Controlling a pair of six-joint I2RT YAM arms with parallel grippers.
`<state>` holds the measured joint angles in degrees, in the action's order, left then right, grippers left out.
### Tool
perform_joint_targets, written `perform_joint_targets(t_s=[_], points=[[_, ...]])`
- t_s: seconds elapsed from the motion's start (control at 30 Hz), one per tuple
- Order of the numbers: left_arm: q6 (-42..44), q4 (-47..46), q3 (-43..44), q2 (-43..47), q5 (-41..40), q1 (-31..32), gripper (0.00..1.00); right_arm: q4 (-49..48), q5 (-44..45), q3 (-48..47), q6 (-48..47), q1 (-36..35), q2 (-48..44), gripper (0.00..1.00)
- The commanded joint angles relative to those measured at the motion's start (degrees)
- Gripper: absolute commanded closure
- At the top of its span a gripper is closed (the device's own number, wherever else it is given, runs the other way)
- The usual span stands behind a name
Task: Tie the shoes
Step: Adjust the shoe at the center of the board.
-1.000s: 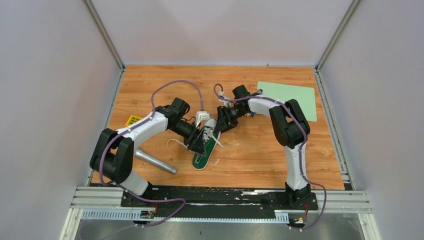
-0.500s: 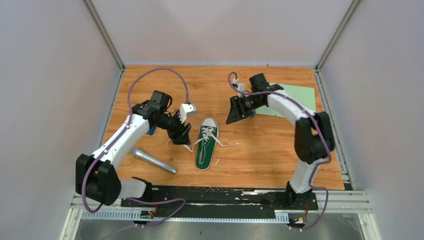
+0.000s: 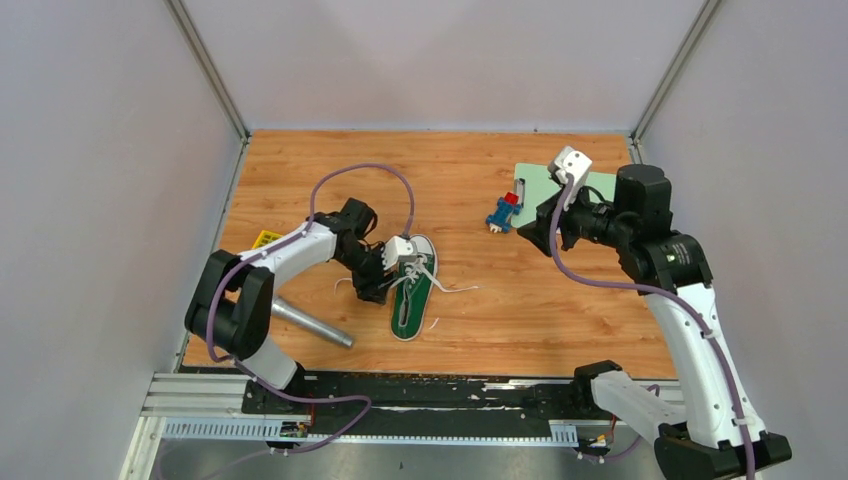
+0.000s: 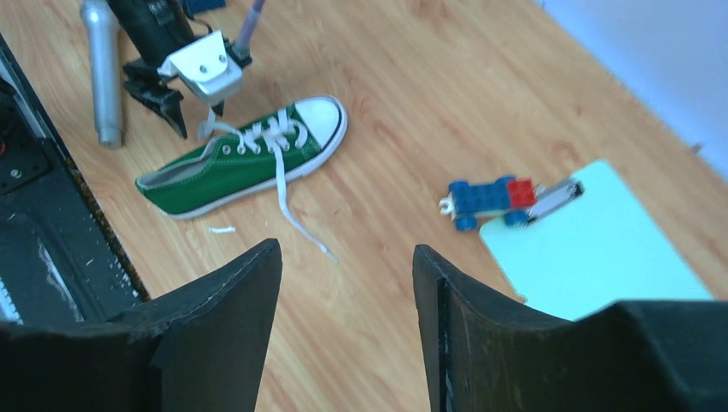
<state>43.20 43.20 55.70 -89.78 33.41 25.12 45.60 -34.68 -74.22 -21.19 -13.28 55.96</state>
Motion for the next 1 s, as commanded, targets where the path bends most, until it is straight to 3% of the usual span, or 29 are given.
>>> perform_joint_targets(t_s=[0.0, 0.1, 0.23, 0.37, 0.63, 0.87, 0.97], points=[[2.2, -2.9, 0.7, -3.5, -0.2, 0.7, 0.41, 5.2, 2.8, 0.4, -1.4, 1.1, 0.6, 0.41], [1.1, -3.0, 0.7, -5.1, 1.0, 0.7, 0.46, 5.6, 2.6, -2.6, -0.7, 1.6, 0.5, 0.41], [0.4, -0.5, 3.1, -5.5, 4.3, 0.7, 0.8, 6.3, 1.3, -4.3, -0.1, 1.6, 0.0, 0.41], [1.3, 5.2, 6.6, -4.1, 7.2, 0.7, 1.0, 6.9, -1.5, -2.9, -1.2, 1.6, -0.4, 0.42], [3.0, 23.5, 16.8, -4.5, 17.0, 0.7, 1.0, 4.7, -3.2, -4.5, -6.0, -3.2, 6.4, 0.43], [9.0, 43.2, 24.0, -11.1, 22.9, 0.7, 1.0, 1.3, 1.1, -2.6, -14.9, -17.9, 11.6, 0.45], [11.0, 49.7, 24.9, -13.6, 26.6, 0.6, 1.0, -2.8, 0.1, 0.6, -14.6, -22.4, 12.5, 0.45]])
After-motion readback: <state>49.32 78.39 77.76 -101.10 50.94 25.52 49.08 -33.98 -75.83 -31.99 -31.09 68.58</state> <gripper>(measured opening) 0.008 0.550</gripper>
